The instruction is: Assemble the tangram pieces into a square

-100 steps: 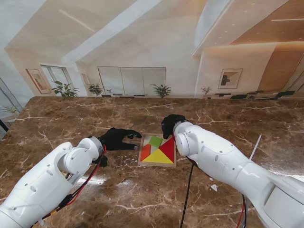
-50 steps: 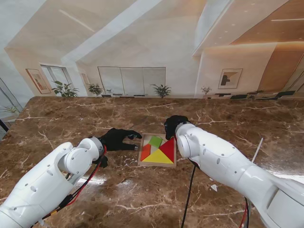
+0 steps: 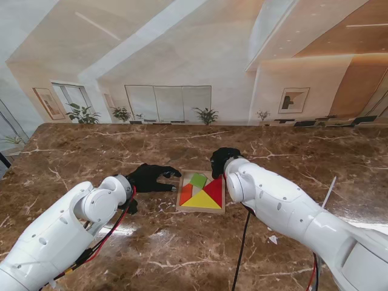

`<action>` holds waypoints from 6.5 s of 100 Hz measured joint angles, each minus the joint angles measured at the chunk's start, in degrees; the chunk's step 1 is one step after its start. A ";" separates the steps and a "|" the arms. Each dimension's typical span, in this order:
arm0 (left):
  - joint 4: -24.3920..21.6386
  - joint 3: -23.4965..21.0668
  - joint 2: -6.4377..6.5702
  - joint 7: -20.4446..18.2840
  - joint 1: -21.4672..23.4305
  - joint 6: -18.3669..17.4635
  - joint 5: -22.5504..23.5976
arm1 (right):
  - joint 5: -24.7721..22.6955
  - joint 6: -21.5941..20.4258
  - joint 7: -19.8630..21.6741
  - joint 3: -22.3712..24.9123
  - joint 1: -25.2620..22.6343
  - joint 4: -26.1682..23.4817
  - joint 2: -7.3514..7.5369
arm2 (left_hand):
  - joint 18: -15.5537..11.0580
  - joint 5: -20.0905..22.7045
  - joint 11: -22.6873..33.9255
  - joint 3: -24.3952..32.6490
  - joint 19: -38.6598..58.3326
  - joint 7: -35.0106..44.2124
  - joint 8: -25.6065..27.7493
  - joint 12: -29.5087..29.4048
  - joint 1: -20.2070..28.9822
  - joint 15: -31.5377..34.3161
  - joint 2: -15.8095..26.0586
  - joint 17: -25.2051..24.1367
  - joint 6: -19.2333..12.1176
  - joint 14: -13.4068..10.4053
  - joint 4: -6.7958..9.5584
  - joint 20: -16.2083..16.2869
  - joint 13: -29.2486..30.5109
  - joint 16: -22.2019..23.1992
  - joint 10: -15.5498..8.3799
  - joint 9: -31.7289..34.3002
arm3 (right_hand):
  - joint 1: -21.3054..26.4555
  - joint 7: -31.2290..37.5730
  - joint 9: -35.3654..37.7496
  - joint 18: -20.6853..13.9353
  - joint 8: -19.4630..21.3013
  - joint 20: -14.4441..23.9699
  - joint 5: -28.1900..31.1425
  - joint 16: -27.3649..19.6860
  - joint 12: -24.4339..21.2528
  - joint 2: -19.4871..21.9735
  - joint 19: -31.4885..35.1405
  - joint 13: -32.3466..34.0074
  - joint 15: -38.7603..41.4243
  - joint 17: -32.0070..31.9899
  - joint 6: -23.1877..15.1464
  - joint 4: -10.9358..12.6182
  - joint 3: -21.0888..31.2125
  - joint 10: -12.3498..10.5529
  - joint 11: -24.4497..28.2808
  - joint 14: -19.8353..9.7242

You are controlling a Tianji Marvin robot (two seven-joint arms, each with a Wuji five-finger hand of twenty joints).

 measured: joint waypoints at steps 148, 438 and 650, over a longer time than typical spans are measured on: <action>0.04 0.01 0.00 0.06 -0.01 -0.02 0.01 | -0.55 0.27 1.22 1.79 -0.82 -4.01 0.92 | 0.00 0.01 0.02 -0.13 0.60 0.00 0.00 0.00 0.01 0.02 0.39 0.00 0.01 0.00 0.00 -0.02 0.00 0.00 0.09 0.43 | 0.01 -0.17 1.67 -0.01 -0.67 0.00 0.49 0.00 0.03 -0.05 0.04 0.08 0.02 0.07 -1.36 1.12 0.00 -0.09 -0.08 -0.01; 0.46 -1.60 -0.08 1.02 0.42 -0.27 0.33 | 0.10 -6.57 12.42 -8.30 5.30 -8.84 1.72 | -0.01 0.02 0.65 -0.26 1.21 0.00 0.00 0.69 0.02 0.74 0.40 0.00 0.02 0.00 0.00 -0.10 0.00 0.15 0.18 0.44 | -0.03 -7.93 5.90 -1.17 -5.10 0.71 -15.90 2.19 11.14 11.97 0.49 1.71 4.05 0.62 -11.35 1.10 1.04 -2.22 7.34 0.00; 0.40 -1.03 -0.03 0.40 0.42 -0.07 0.26 | -1.86 -6.59 9.14 -6.85 3.80 -7.04 1.78 | -0.04 0.02 0.66 -0.72 1.22 0.00 0.00 0.70 0.04 0.77 0.46 0.00 0.03 0.00 0.00 -0.11 0.00 0.15 0.20 0.44 | -0.01 -8.10 5.86 -1.37 -4.54 0.71 -14.78 2.21 10.97 12.13 0.78 1.71 4.07 0.62 -10.17 1.11 1.00 -2.34 7.31 0.00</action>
